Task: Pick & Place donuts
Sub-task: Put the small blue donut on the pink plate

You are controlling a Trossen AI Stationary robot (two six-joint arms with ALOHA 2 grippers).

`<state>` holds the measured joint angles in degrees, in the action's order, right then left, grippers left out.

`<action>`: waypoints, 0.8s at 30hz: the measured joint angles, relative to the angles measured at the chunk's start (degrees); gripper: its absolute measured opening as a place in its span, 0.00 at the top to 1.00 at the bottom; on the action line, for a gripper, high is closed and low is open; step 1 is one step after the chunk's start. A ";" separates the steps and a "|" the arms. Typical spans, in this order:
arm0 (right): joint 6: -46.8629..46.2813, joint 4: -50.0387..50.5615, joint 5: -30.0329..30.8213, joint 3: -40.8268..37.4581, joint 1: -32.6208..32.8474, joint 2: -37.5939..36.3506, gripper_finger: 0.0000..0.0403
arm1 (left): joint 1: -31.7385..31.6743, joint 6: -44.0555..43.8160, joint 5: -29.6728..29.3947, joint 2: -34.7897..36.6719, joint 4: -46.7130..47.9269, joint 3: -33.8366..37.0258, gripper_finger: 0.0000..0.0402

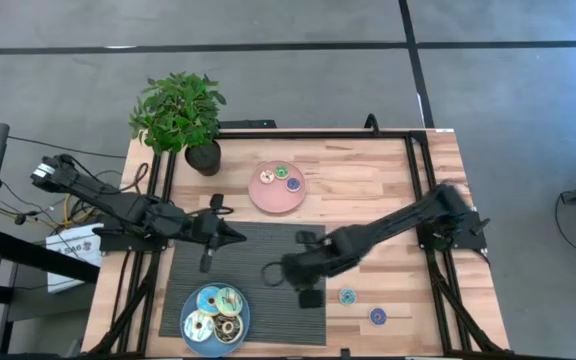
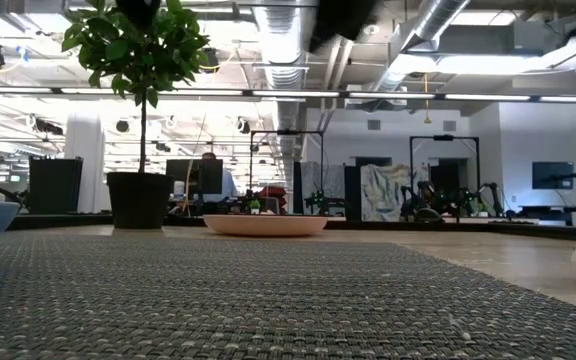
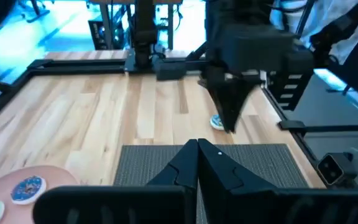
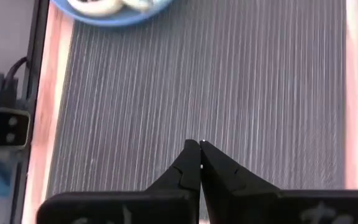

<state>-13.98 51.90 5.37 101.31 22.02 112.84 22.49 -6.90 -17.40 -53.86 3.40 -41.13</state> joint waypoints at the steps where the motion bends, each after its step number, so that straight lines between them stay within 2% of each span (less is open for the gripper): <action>1: -1.70 -3.56 -0.07 -6.00 0.36 -3.47 1.00 | 0.08 -0.20 -0.28 -1.46 0.00 -0.84 1.00; 6: -11.90 -16.01 0.33 -33.35 3.65 -22.38 1.00 | 0.23 -1.85 -2.52 -10.61 -0.20 -6.41 1.00; 11: -19.73 -18.94 2.00 -51.37 8.32 -40.40 1.00 | 0.23 -2.36 -4.61 -22.61 -0.27 -15.74 1.00; 14: -20.13 -18.68 2.20 -58.77 9.82 -49.59 1.00 | 0.23 -1.38 -4.78 -30.57 0.31 -23.08 1.00; 19: -19.78 -17.59 2.30 -66.51 10.23 -63.26 1.00 | 0.23 -1.69 -5.76 -42.87 6.79 -36.55 1.00; 24: -14.40 -6.07 2.32 -69.39 10.21 -71.61 1.00 | 0.23 -1.76 -5.66 -52.78 7.82 -49.10 1.00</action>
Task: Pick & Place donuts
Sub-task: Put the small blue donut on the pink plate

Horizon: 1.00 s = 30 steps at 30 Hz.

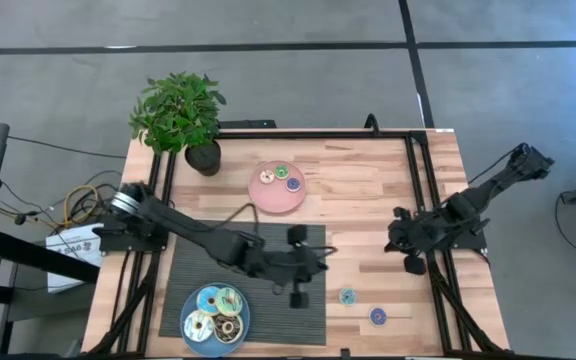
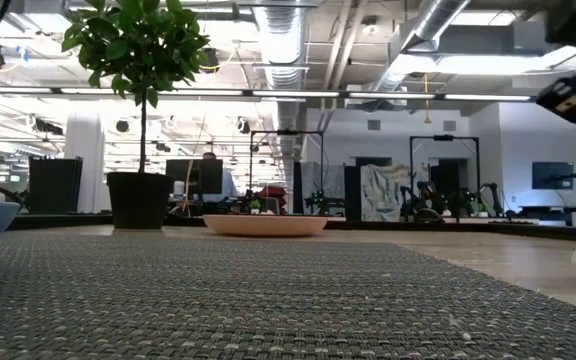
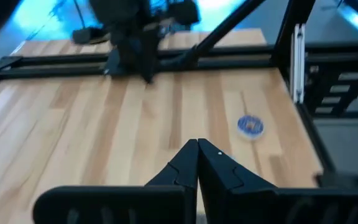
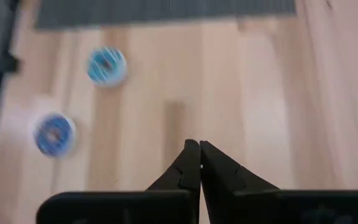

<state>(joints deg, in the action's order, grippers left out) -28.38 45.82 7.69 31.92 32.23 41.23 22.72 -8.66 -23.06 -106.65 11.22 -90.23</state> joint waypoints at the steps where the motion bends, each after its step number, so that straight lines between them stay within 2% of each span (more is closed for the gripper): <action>1: -0.01 2.21 -0.01 -0.13 0.00 -0.92 1.00 | -0.03 -0.29 0.07 -1.82 0.04 -2.39 1.00; 7: -6.55 10.70 1.73 -0.48 0.00 -5.10 1.00 | -0.86 -2.76 1.77 -9.63 5.97 -15.58 1.00; 13: -9.16 11.21 6.24 -0.45 0.00 -10.62 1.00 | -2.13 -3.47 1.93 -14.74 14.58 -25.12 1.00; 19: -10.28 12.22 8.43 -0.41 0.00 -16.02 1.00 | -4.15 -3.91 5.83 -15.37 14.97 -26.45 1.00; 24: -11.15 12.48 9.43 -0.41 0.00 -20.04 1.00 | -6.01 -0.18 3.92 -15.37 15.41 -26.45 1.00; 30: -13.67 13.64 11.23 -0.39 0.00 -23.91 1.00 | -7.75 3.43 7.65 -15.37 19.38 -26.45 0.88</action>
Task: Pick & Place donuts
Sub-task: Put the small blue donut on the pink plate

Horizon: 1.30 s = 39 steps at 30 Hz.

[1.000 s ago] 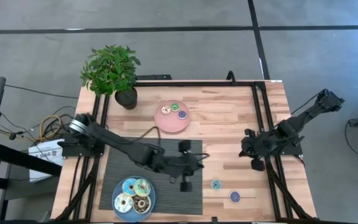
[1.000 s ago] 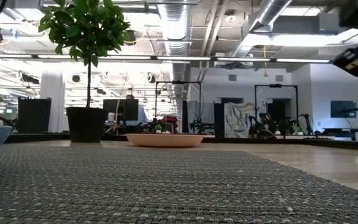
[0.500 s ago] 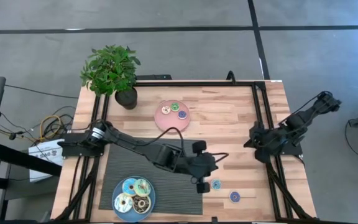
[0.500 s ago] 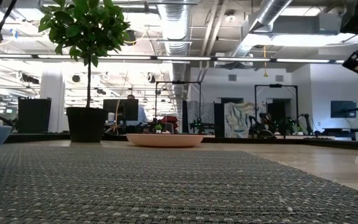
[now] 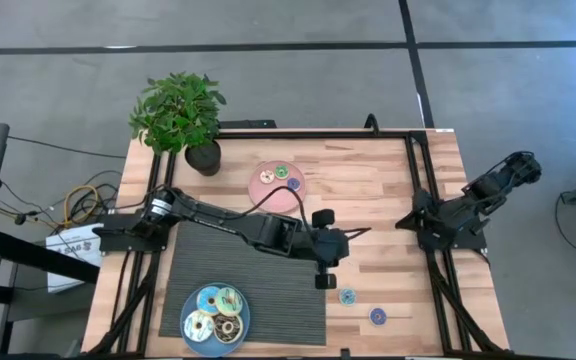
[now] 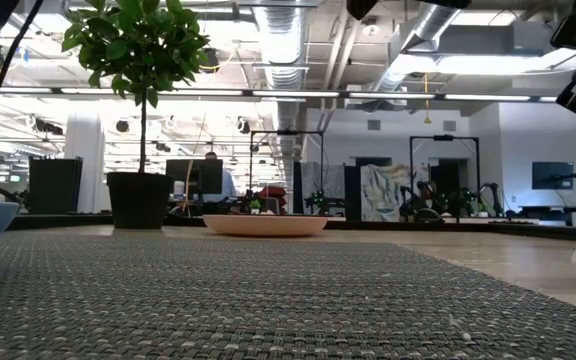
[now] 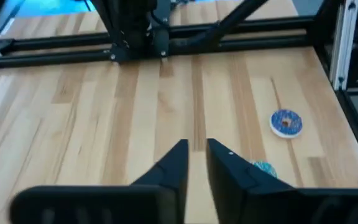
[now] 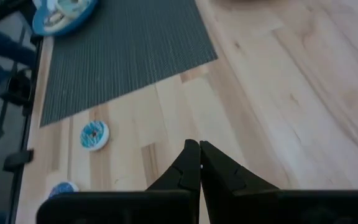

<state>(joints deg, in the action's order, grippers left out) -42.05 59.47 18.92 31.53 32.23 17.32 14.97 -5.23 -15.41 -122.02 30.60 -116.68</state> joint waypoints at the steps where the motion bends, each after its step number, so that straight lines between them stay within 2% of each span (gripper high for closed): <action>1: -0.53 0.30 0.66 0.00 0.00 -0.55 1.00 | -0.04 0.02 0.40 0.00 0.42 0.00 0.85; 5: -1.52 0.56 1.42 0.00 0.00 -2.43 1.00 | -0.34 0.03 4.51 0.00 0.97 0.00 0.69; 7: -1.57 0.75 1.62 0.00 0.00 -3.09 1.00 | -0.32 -0.28 4.43 0.00 0.65 0.00 0.61; 12: -1.59 0.78 1.62 0.00 0.00 -3.63 1.00 | 0.65 -1.68 -3.59 0.00 -1.25 0.00 0.42; 16: -1.52 0.96 0.92 0.00 0.00 -3.59 1.00 | 1.51 -1.80 -4.46 0.00 -5.37 0.00 0.33; 19: -1.52 0.98 0.86 0.00 0.00 -3.59 1.00 | 2.79 -1.19 -6.40 0.00 -9.87 0.00 0.32; 23: -1.53 1.19 0.65 0.00 0.00 -3.59 1.00 | 5.47 3.09 -11.39 0.00 -11.30 0.00 0.31; 30: -1.04 1.37 -1.00 0.00 0.00 -3.59 1.00 | 8.46 -3.59 -15.41 0.02 -10.44 1.06 0.33; 33: -1.04 1.37 -1.01 0.00 0.00 -3.59 1.00 | 8.80 -5.33 -15.23 -1.48 -11.19 1.51 0.34; 39: -1.04 1.38 -1.05 0.00 0.00 -3.59 1.00 | 8.87 -8.94 -7.54 -9.16 -12.50 1.20 0.38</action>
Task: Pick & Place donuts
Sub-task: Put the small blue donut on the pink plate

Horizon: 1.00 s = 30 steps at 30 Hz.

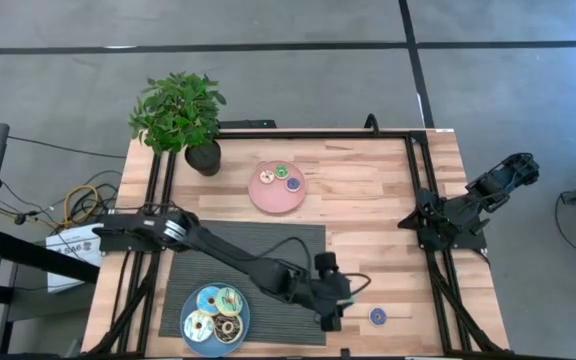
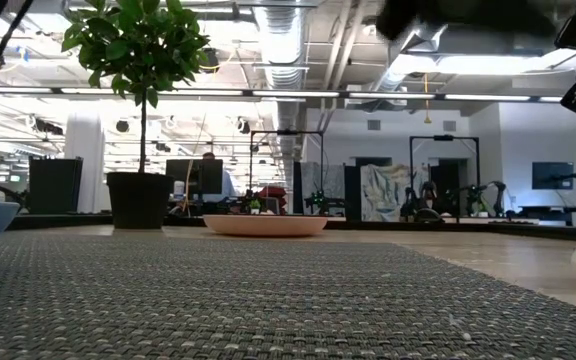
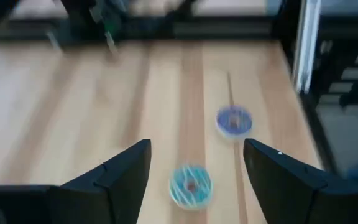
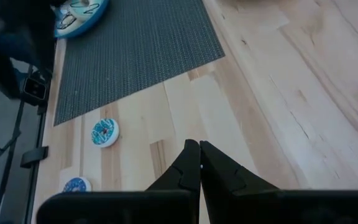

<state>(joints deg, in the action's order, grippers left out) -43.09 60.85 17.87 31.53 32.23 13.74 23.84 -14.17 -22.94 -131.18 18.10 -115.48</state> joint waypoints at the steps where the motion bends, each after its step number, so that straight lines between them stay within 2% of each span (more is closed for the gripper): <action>1: 0.02 0.00 0.00 0.00 0.00 0.02 1.00 | -0.10 -0.66 0.62 -1.35 -0.40 0.00 0.38; 6: 0.00 -0.01 0.00 0.00 0.00 0.01 1.00 | -0.49 -0.50 4.44 -5.14 -5.78 -0.15 0.38; 11: 0.00 -0.01 0.02 0.00 0.00 0.00 1.00 | -1.16 2.44 5.10 -6.12 -4.07 -0.20 0.38; 16: 0.00 -0.01 0.02 0.00 0.00 0.00 1.00 | -2.14 3.83 9.29 -6.94 -3.18 -0.22 0.37; 22: -0.02 -0.03 0.04 0.00 0.00 0.00 1.00 | -3.21 3.30 13.53 -8.23 -1.89 -0.15 0.29; 30: -0.44 -0.01 0.19 0.00 0.00 0.00 1.00 | -3.66 4.34 15.04 -10.60 -2.45 -0.13 0.16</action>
<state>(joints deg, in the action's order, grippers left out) -43.53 60.84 18.06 31.53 32.23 13.74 20.18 -9.83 -7.90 -141.77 15.65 -115.61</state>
